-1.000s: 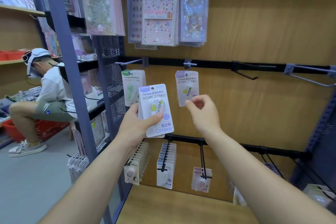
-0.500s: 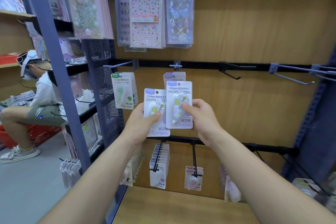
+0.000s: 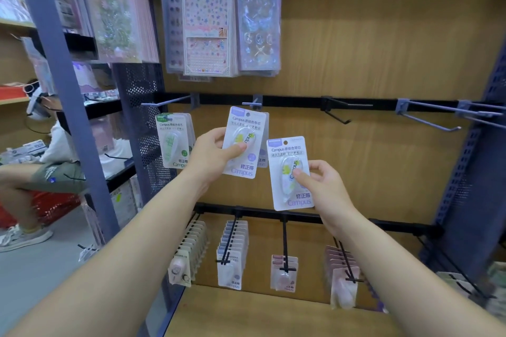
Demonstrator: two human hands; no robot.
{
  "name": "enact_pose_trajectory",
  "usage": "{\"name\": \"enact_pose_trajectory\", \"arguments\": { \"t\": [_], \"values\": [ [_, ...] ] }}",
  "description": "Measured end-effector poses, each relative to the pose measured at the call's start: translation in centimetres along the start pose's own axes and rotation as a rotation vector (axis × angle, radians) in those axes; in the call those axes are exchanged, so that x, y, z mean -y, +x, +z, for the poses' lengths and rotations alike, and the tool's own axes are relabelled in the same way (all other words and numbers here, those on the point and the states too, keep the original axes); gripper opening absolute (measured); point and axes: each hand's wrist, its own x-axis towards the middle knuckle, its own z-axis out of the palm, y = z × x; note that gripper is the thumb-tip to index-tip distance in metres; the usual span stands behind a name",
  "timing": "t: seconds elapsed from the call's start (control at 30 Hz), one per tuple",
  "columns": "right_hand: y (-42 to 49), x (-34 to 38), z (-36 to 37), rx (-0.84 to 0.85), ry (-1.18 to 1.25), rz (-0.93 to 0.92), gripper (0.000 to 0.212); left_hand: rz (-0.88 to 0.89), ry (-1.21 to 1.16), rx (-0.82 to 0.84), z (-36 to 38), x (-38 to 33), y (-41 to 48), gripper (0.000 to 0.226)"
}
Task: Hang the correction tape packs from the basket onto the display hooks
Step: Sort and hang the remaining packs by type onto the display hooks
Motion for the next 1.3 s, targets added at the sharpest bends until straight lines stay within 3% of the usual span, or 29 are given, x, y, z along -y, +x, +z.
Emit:
{"name": "enact_pose_trajectory", "arguments": {
  "t": [0.23,0.67,1.1,1.17,1.27,1.3],
  "values": [
    [0.0,-0.3,0.0,-0.004,0.009,0.019,0.020,0.020,0.016,0.053,-0.2,0.4,-0.2,0.033],
    [-0.3,-0.4,0.1,-0.004,-0.001,0.030,0.019,0.049,-0.032,-0.039,0.3,1.1,-0.5,0.033],
    [0.1,0.8,0.7,0.006,-0.036,-0.012,0.019,-0.089,0.085,-0.038,0.7,1.8,2.2,0.024],
    [0.6,1.4,1.3,0.005,-0.037,-0.027,0.019,-0.147,0.111,-0.034,0.6,2.4,2.2,0.033],
    [1.7,2.5,2.6,0.019,-0.060,-0.052,0.022,-0.191,0.220,-0.062,-0.4,3.1,1.7,0.069],
    [2.1,2.8,3.2,0.030,-0.066,-0.063,0.022,-0.171,0.254,-0.078,-1.0,3.2,1.4,0.069]
  ]
}}
